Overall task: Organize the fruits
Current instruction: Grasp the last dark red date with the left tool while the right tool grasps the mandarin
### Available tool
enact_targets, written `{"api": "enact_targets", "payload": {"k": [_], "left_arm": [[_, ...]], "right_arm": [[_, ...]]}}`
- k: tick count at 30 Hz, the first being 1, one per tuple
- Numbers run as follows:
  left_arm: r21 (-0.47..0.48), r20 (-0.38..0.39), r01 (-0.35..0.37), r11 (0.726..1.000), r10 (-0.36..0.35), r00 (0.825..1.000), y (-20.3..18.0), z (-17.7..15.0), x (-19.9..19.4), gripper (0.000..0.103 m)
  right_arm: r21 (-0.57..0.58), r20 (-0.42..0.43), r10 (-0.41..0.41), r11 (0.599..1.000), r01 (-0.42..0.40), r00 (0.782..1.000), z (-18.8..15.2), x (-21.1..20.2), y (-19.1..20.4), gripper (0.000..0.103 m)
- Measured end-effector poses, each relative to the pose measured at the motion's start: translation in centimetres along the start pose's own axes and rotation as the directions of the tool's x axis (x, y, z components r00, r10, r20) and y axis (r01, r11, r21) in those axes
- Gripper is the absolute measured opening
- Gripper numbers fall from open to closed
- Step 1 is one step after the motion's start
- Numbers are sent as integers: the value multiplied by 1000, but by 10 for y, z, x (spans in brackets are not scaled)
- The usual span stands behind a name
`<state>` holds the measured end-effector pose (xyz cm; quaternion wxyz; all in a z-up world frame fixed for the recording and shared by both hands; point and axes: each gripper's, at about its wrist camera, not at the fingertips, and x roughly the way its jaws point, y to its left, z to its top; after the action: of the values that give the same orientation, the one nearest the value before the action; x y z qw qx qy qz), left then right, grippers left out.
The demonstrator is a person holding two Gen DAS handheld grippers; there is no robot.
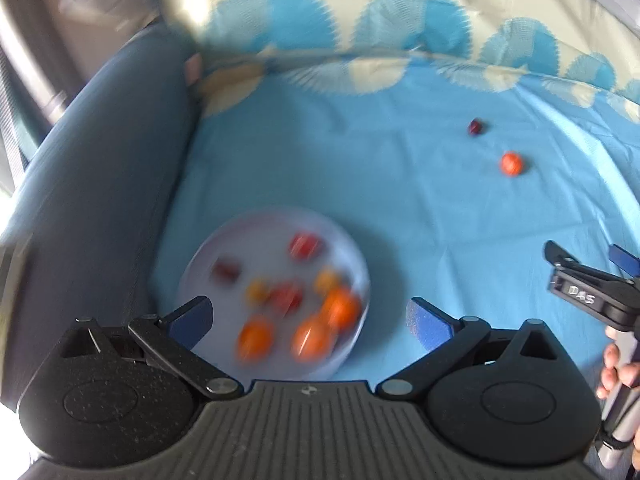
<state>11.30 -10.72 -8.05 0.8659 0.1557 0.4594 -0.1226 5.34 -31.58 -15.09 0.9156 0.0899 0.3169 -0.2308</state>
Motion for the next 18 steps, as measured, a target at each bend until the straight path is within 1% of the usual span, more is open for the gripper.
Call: {"api": "enact_targets", "payload": {"k": [3,6,9,11,13,16,18], "left_arm": [[58,62,32,998,-35,997,-34,43,43,103],[82,93,81,993,-89,992,-67,82,91,103],[142,87,94,985,-107,990,-103,114,142,103],[186,76,102,977,-118,990,-124,130,173,103],[211,62,129,969,-145,988,-141,140,199,103],[201,76,186,962,-205,976,-161,149,222,103],[207,86,212,955,-234,968,-176,158,233,103]], "right_arm": [[1,26,-26,1000,26,999,16,58,-13,102],[24,18,-24,999,23,1000,34,117,-21,102],[22,1,-13,1000,13,1000,46,169,-24,102],[7,-16,-19,1000,19,1000,47,196,-25,101],[23,17,-21,1000,21,1000,45,205,-34,102],[52,18,-59,997,58,998,48,206,-52,99],[68,19,-37,997,35,999,48,206,-65,97]]}}
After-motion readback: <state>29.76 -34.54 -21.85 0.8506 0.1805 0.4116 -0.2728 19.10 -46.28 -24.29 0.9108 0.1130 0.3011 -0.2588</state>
